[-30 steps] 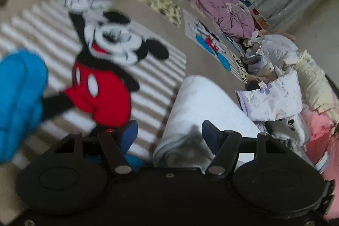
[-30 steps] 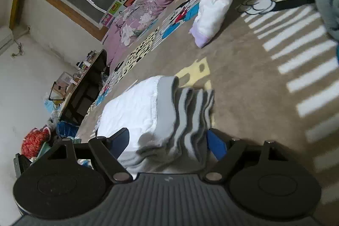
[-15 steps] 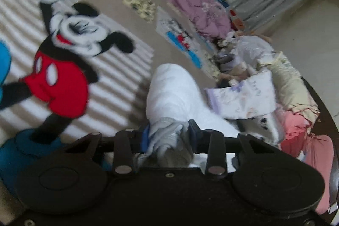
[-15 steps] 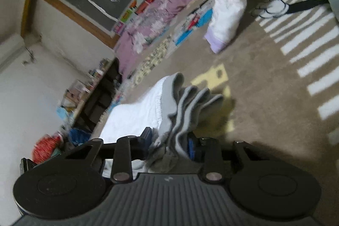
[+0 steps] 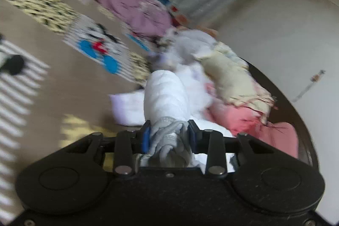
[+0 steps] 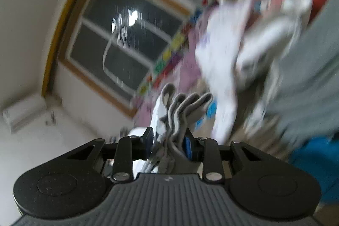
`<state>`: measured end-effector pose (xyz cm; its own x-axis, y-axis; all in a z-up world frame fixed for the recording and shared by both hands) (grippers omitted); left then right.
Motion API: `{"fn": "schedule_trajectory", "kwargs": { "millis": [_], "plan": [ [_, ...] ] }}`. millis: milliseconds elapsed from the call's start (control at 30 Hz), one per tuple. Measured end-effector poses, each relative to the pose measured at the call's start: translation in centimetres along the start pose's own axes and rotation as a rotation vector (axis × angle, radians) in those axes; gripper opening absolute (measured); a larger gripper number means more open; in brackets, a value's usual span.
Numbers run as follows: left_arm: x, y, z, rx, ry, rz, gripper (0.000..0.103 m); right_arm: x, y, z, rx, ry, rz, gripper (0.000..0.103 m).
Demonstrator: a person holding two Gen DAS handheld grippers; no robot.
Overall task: Fold clothes
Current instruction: 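Carry the folded garment with both grippers toward the clothes pile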
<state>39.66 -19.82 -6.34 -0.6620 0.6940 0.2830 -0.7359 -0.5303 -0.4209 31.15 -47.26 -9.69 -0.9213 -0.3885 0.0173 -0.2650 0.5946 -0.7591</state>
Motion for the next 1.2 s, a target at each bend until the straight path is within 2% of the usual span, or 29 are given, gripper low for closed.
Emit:
{"fn": "schedule_trajectory", "kwargs": {
  "millis": [133, 267, 400, 533, 733, 867, 933, 1000, 1067, 1100, 1200],
  "plan": [
    [-5.1, 2.8, 4.0, -0.006, 0.087, -0.067, 0.033, 5.2, -5.3, 2.7, 0.058, 0.077, 0.125, 0.031],
    [-10.2, 5.6, 6.7, 0.017, 0.148, -0.134, 0.033, 8.8, -9.0, 6.3, 0.060, 0.137, 0.222, 0.031],
    [-14.6, 8.0, 8.0, 0.026, 0.182, -0.190, 0.033, 11.1, -11.4, 10.1, 0.055, 0.210, 0.286, 0.031],
    [-17.7, 9.2, 8.2, 0.025, 0.199, -0.219, 0.033, 10.8, -11.6, 13.4, 0.045, 0.263, 0.294, 0.031],
    [-20.5, 10.3, 7.0, 0.045, 0.195, -0.246, 0.033, 10.2, -11.9, 15.8, 0.056, 0.330, 0.299, 0.031],
    [-21.7, 11.0, 5.3, 0.028, 0.134, -0.242, 0.033, 9.6, -10.9, 18.1, 0.110, 0.522, 0.210, 0.031],
    [-22.1, 11.7, 5.2, -0.097, 0.067, -0.231, 0.041, 9.5, -10.7, 18.9, 0.198, 0.663, 0.168, 0.032],
    [-22.3, 12.3, 5.2, -0.241, -0.006, -0.218, 0.042, 9.4, -10.8, 18.6, 0.254, 0.712, 0.154, 0.036],
    [-21.5, 12.3, 6.0, -0.329, -0.023, -0.189, 0.048, 9.6, -11.3, 17.7, 0.309, 0.745, 0.173, 0.046],
    [-20.7, 11.9, 6.6, -0.370, -0.027, -0.155, 0.051, 9.7, -11.5, 17.2, 0.337, 0.761, 0.182, 0.048],
    [-18.9, 11.1, 8.2, -0.502, -0.059, -0.047, 0.051, 9.2, -12.2, 14.9, 0.420, 0.721, 0.217, 0.048]
  ]
}}
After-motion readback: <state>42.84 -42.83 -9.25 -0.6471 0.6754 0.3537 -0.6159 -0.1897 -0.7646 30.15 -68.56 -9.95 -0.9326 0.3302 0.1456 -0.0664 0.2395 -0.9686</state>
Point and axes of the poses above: each gripper's, at about its wrist camera, not at the fingertips, and x roughly against the way its jaws point, z to its right, y to its underside, the point moved 10 cm from there along -x, roughly the way its jaws point, and after that the axes turned 15 degrees about x, right-handed, at the moved point
